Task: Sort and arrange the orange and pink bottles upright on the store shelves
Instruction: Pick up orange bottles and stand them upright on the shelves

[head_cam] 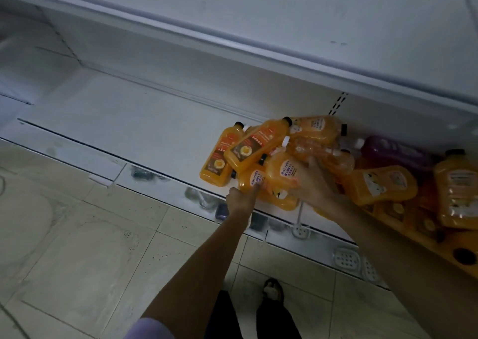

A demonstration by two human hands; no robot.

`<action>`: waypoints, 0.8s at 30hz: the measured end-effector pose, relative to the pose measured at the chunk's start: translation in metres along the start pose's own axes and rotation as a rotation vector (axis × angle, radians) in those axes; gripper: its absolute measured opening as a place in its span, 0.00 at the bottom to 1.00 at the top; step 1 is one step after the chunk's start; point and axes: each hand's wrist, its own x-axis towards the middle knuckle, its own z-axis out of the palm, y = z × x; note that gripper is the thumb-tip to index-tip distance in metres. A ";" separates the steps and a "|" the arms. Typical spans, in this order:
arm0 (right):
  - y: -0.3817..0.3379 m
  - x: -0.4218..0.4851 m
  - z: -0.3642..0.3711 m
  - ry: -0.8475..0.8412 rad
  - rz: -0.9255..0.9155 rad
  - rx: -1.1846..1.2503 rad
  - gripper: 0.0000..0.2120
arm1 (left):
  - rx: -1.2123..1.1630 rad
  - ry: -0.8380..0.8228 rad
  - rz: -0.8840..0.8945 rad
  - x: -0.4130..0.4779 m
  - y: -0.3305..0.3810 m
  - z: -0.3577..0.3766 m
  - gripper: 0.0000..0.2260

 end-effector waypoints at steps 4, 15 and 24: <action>0.006 -0.005 0.001 -0.017 0.028 -0.016 0.41 | -0.163 0.026 -0.130 0.016 -0.001 0.017 0.35; 0.018 -0.008 -0.003 -0.114 0.068 0.196 0.44 | -0.459 0.062 -0.250 0.020 -0.003 0.036 0.35; 0.018 -0.023 0.005 -0.131 0.142 0.423 0.49 | -0.445 0.006 -0.123 -0.002 -0.046 0.013 0.31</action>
